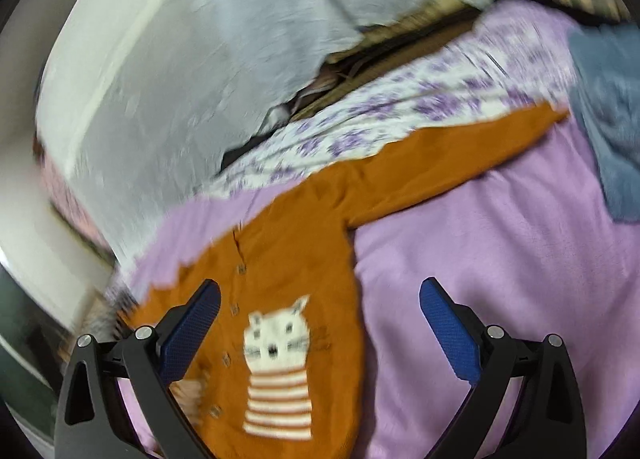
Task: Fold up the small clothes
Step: 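Reach the right tool to the cardigan sleeve cuff and grasp it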
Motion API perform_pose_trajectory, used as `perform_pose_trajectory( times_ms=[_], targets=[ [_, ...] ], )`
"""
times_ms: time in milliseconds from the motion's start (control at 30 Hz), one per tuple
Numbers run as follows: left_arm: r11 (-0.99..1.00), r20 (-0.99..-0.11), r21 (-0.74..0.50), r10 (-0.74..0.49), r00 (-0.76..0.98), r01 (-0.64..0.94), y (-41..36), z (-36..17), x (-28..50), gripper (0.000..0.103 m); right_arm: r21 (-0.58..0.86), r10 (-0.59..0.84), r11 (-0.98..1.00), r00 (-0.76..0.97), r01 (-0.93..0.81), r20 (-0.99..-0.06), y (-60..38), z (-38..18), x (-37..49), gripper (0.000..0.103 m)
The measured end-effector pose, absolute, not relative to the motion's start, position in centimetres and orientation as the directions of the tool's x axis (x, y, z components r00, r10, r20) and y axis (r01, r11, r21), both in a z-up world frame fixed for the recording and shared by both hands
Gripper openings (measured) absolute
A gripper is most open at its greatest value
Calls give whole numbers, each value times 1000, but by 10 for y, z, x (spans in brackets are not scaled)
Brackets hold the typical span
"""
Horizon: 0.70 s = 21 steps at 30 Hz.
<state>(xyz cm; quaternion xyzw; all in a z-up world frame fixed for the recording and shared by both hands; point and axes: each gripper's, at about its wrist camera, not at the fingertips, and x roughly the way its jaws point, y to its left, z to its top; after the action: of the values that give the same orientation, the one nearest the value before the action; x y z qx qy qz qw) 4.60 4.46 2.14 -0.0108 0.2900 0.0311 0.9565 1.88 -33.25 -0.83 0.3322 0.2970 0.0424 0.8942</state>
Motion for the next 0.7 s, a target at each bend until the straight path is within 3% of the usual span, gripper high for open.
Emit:
perform_pose_trajectory(
  times_ms=[200,533,700],
  targets=[
    [991,-623,-23,90,777,-133,58,13,102,99,691,195,680,848,246,-493,-394,-10,34,99],
    [959,-698,-3,202,687,-284,110,-27,153,99,691,130,619,818,374,-560,-446,-37,78,62],
    [949,-782,-84,127,611,-304,133,-48,165,99,680,81,576,796,454,-600,-457,-57,90,61]
  ],
)
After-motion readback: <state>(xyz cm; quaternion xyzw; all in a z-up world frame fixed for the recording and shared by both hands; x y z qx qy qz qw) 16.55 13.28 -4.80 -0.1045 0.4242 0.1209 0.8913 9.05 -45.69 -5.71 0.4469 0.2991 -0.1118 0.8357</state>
